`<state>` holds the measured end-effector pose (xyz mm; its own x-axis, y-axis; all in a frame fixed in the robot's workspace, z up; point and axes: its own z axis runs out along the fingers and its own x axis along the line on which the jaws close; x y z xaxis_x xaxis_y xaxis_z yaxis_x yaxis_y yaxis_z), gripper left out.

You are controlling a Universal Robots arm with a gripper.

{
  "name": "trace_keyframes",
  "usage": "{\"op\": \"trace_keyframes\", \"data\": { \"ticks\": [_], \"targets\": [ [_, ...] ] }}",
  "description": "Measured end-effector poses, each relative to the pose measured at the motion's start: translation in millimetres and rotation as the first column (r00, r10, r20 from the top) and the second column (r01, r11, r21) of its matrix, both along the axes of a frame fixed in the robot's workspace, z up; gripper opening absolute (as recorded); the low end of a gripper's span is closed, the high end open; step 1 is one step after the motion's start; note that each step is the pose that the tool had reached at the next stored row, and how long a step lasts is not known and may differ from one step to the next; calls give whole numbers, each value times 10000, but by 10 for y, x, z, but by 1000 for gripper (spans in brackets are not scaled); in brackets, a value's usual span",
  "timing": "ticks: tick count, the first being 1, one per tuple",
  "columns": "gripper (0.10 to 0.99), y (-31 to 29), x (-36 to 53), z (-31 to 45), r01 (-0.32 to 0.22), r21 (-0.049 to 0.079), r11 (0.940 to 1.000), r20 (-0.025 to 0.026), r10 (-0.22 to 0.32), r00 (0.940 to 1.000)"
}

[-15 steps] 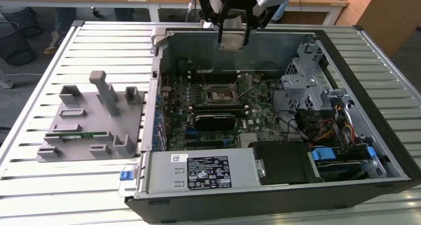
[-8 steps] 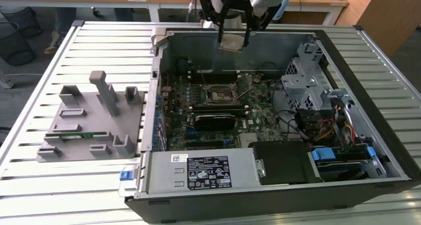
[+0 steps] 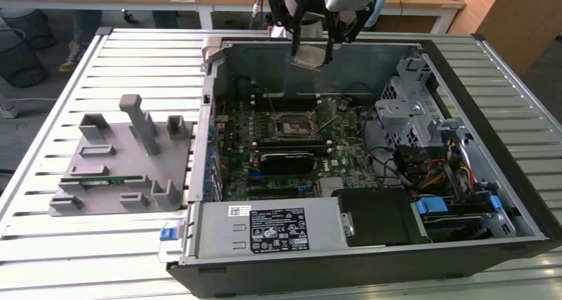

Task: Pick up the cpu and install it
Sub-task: 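Place the cpu into insertion slot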

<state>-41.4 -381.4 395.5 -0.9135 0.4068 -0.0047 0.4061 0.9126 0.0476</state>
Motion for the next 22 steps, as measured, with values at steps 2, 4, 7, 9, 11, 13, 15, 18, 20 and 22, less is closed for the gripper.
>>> {"op": "trace_keyframes", "data": {
  "ticks": [2, 4, 7, 9, 11, 13, 15, 18, 20, 22],
  "targets": [
    [529, 0, 0, -2, 300, -5, 9995, 0, -300, 9995],
    [529, 1, 0, -3, 587, -11, 9983, 0, -587, 9983],
    [529, 1, 0, -7, 1041, -16, 9946, 1, -1041, 9946],
    [529, 3, 0, -8, 1318, -23, 9913, 1, -1318, 9913],
    [529, 4, 0, -11, 1579, -25, 9875, 2, -1579, 9875],
    [529, 5, 0, -13, 1874, -26, 9823, 2, -1874, 9823],
    [529, 5, 0, -16, 2177, -27, 9760, 2, -2177, 9760],
    [529, 6, 0, -20, 2628, -30, 9648, 2, -2628, 9648],
    [529, 7, 0, -23, 2921, -32, 9564, 3, -2921, 9564],
    [529, 8, 0, -24, 3177, -45, 9482, 6, -3177, 9482]
  ]
}}
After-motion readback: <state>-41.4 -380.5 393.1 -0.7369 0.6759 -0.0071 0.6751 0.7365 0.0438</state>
